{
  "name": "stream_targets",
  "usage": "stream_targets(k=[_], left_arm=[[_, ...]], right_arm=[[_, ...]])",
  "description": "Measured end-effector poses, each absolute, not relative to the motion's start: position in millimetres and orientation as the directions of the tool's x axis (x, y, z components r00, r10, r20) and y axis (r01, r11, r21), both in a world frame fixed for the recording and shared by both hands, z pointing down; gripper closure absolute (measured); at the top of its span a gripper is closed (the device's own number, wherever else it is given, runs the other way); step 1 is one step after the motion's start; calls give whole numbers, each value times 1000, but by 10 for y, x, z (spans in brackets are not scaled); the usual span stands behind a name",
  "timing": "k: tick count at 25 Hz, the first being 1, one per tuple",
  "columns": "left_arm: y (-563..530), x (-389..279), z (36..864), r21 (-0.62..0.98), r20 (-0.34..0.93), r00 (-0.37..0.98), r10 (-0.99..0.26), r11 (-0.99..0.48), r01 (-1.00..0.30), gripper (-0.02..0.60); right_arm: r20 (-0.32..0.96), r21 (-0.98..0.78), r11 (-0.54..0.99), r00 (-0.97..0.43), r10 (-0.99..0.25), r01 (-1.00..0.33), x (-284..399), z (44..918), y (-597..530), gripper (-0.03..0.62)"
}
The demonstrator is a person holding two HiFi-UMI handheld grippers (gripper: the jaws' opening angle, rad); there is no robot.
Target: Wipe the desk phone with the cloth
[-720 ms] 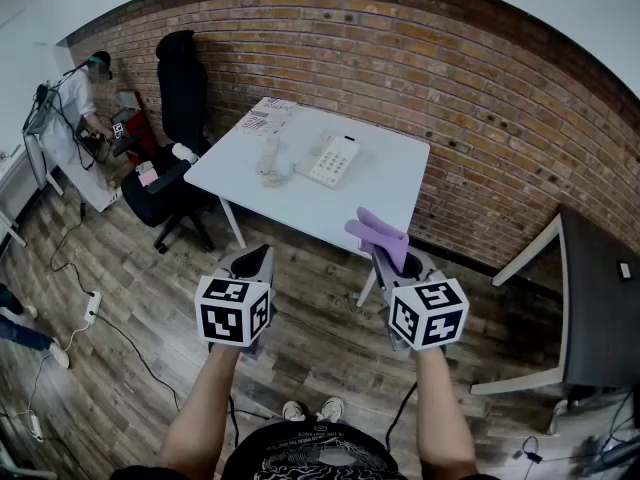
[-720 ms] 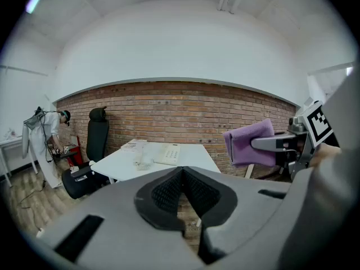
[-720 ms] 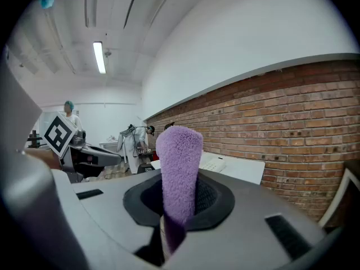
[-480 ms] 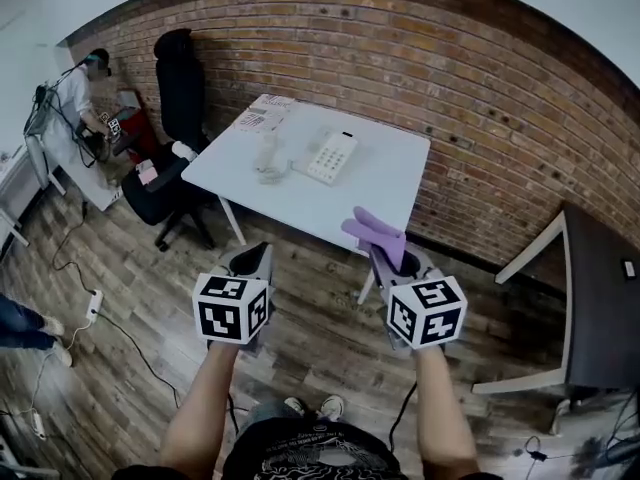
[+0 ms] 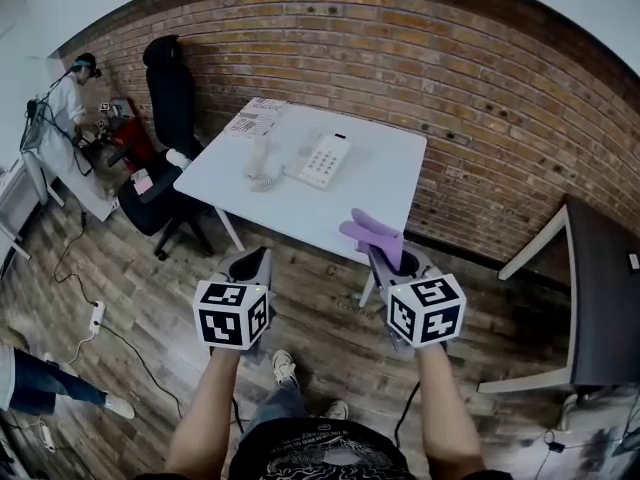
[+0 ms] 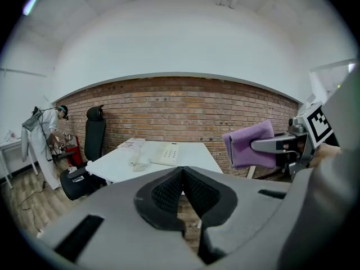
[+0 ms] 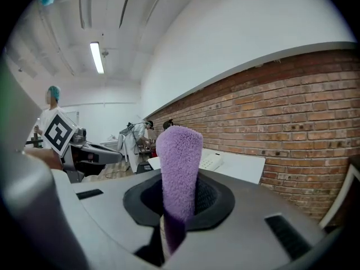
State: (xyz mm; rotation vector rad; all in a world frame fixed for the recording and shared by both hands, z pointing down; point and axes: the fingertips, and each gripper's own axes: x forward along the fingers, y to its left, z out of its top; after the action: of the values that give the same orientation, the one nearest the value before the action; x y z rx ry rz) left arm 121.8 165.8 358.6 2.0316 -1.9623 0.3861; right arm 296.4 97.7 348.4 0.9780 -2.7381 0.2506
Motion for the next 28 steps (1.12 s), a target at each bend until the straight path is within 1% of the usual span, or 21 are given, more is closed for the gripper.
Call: stream_targets(k=[6, 14, 28], left_arm=[[1318, 1046, 3635, 19, 385, 51, -921, -47, -999, 575], [664, 559, 3691, 43, 387, 94, -917, -84, -996, 575], [-437, -287, 3727, 73, 395, 270, -878, -263, -962, 575]], right_arm=[[275, -86, 745, -735, -620, -661, 2829, 3530, 614, 549], [307, -82, 717, -702, -643, -693, 2392, 3586, 75, 549], [341, -95, 565, -559, -755, -820, 1672, 3580, -776, 549]])
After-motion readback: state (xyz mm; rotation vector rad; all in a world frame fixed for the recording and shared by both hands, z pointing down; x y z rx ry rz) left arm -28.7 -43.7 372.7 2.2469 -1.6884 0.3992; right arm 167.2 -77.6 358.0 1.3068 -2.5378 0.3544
